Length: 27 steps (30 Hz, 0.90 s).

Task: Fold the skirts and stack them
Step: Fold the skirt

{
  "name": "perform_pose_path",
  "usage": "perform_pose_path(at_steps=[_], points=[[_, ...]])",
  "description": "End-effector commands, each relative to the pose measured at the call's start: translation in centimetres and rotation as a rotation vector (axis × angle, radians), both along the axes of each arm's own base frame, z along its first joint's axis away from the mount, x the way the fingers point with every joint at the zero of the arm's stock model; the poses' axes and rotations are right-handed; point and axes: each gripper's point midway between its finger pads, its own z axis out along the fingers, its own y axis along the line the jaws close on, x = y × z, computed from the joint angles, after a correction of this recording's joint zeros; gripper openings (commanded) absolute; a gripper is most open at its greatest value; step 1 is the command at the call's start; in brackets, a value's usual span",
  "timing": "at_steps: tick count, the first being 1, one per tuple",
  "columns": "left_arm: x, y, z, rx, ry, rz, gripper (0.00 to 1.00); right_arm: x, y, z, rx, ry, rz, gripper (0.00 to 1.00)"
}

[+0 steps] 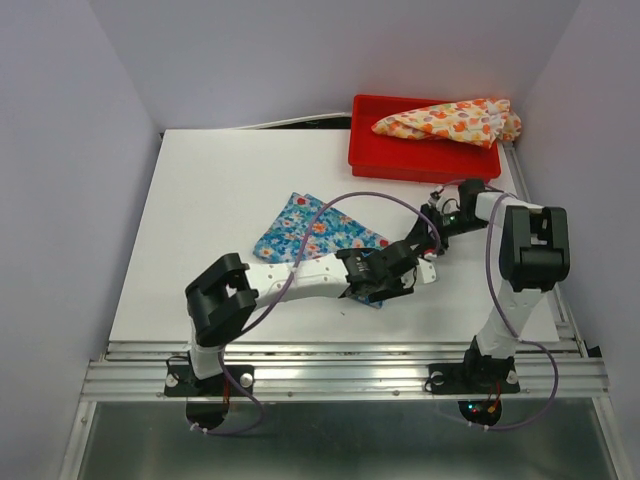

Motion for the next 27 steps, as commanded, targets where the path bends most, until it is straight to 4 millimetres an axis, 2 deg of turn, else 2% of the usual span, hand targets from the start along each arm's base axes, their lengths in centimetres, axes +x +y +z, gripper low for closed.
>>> perform_pose_path(at_steps=[1, 7, 16, 20, 23, 27], points=[[2.0, -1.4, 2.6, -0.084, -0.038, 0.161, 0.60, 2.6, 1.2, 2.6, 0.090, -0.080, -0.161, 0.60], [2.2, -1.9, 3.0, -0.121, -0.038, 0.179, 0.60, 2.6, 0.7, 1.7, 0.036, -0.124, -0.227, 0.58], [2.1, -2.5, 2.0, -0.113, -0.016, 0.180, 0.63, 1.8, 0.3, -1.9, -0.005, -0.043, -0.292, 0.62], [2.3, -2.5, 1.3, -0.091, -0.019, 0.191, 0.66, 1.5, 0.2, -2.7, -0.016, -0.017, -0.303, 0.66], [2.3, -2.7, 0.9, -0.075, -0.037, 0.197, 0.66, 1.6, 0.1, -3.0, -0.027, -0.011, -0.335, 0.77], [1.8, -3.2, 0.3, -0.056, -0.057, 0.191, 0.66, 1.4, 0.1, -3.2, -0.020, 0.005, -0.360, 0.80]])
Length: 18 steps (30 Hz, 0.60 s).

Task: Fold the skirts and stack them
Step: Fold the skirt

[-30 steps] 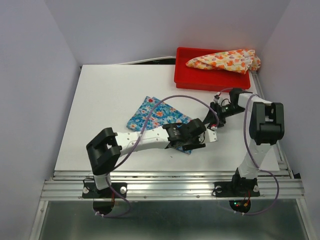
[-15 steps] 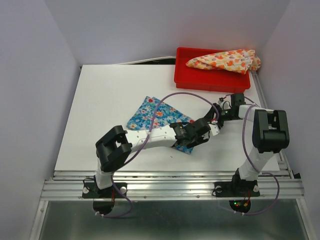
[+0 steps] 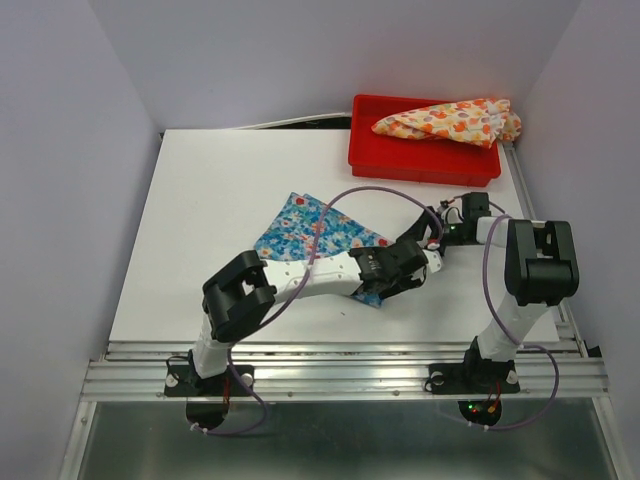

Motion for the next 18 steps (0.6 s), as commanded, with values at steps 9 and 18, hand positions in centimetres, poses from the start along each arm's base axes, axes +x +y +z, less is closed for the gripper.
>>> perform_pose_path(at_steps=[9, 18], points=[[0.0, -2.5, -0.4, 0.040, -0.041, 0.037, 0.60, 0.0, -0.8, -1.7, -0.061, 0.046, -0.095, 1.00], [-0.9, -2.5, -2.1, 0.095, -0.008, -0.006, 0.59, 0.0, -0.8, -1.7, -0.063, 0.048, -0.100, 1.00]])
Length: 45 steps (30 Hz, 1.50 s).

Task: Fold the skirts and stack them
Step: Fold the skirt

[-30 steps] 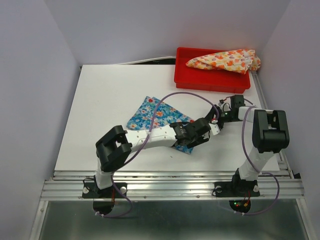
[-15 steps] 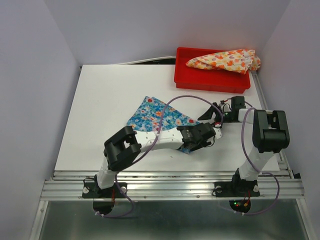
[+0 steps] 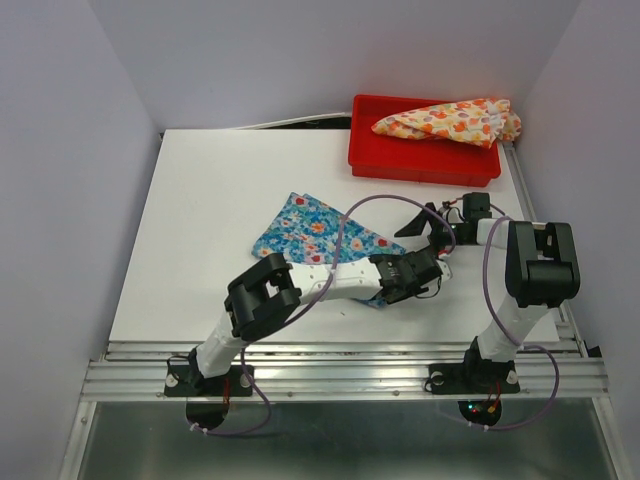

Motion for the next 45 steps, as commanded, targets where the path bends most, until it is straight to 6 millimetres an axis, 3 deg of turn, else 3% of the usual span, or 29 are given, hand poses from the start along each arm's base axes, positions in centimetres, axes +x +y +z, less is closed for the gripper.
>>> perform_pose_path(at_steps=[1, 4, 17, 20, 22, 29, 34, 37, 43, 45], points=[[-0.4, -0.6, 0.6, 0.002, 0.008, -0.016, 0.58, -0.2, -1.1, -2.2, -0.104, 0.019, -0.036, 1.00], [-0.6, -0.3, -0.4, 0.026, 0.017, -0.024, 0.56, -0.2, -1.1, -2.3, -0.107, 0.020, -0.034, 1.00], [-0.9, 0.2, -1.0, 0.047, 0.035, -0.028, 0.51, -0.1, -1.5, -2.8, -0.134, 0.027, -0.050, 1.00], [-1.1, -0.4, -0.1, 0.019, 0.043, -0.032, 0.56, -0.1, -1.5, -2.9, -0.134, 0.032, -0.050, 1.00], [-1.1, -0.6, -0.2, 0.021, 0.044, -0.030, 0.64, -0.2, -1.5, -2.9, -0.137, 0.030, -0.048, 1.00], [-1.3, -0.8, -0.3, 0.014, 0.052, -0.038, 0.68, -0.2, -1.5, -2.9, -0.136, 0.027, -0.047, 1.00], [-1.0, -0.3, -1.2, 0.050, 0.037, -0.033, 0.62, -0.2, -1.5, -3.0, -0.138, 0.033, -0.049, 1.00], [-0.8, 0.3, -1.7, 0.073, 0.024, -0.027, 0.53, -0.2, -1.5, -3.1, -0.138, 0.037, -0.052, 1.00], [-0.6, 0.5, -1.2, 0.061, 0.008, -0.015, 0.42, -0.2, -1.5, -3.2, -0.138, 0.039, -0.049, 1.00], [-0.5, 0.5, -0.7, 0.056, 0.001, -0.012, 0.32, -0.2, -1.5, -3.3, -0.139, 0.038, -0.048, 1.00]])
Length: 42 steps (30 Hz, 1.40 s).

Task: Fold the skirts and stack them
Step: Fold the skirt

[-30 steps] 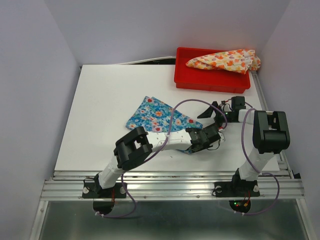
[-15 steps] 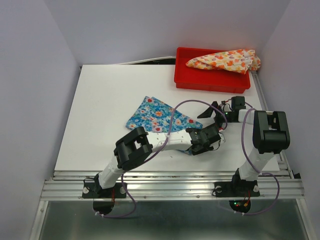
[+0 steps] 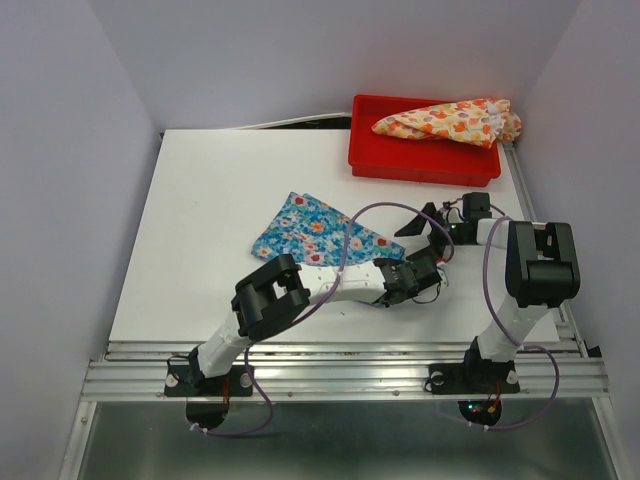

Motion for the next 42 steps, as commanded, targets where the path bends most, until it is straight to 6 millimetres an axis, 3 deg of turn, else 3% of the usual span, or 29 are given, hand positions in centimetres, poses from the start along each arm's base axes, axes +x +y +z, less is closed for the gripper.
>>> perform_pose_path(at_steps=[1, 7, 12, 21, 28, 42], points=[[0.3, -0.2, 2.0, -0.027, -0.039, 0.010, 0.29, -0.3, -1.4, -3.1, -0.136, 0.026, -0.033, 1.00], [-0.3, 0.0, 3.1, -0.048, -0.015, 0.004, 0.25, -0.3, -1.5, -3.3, -0.143, 0.029, -0.036, 1.00], [-1.5, 0.3, 3.1, -0.048, 0.010, -0.017, 0.13, -0.3, -1.6, -3.4, -0.144, 0.033, -0.037, 1.00], [-3.6, 1.2, 3.0, -0.033, 0.048, -0.034, 0.12, -0.3, -1.6, -3.5, -0.147, 0.035, -0.038, 1.00], [-3.9, 1.8, 1.4, -0.006, 0.070, -0.028, 0.17, -0.4, -1.5, -3.2, -0.143, 0.024, -0.032, 1.00], [0.9, 3.4, 1.8, -0.020, 0.030, 0.136, 0.17, -0.6, -1.6, -3.3, -0.152, 0.027, -0.039, 1.00]])
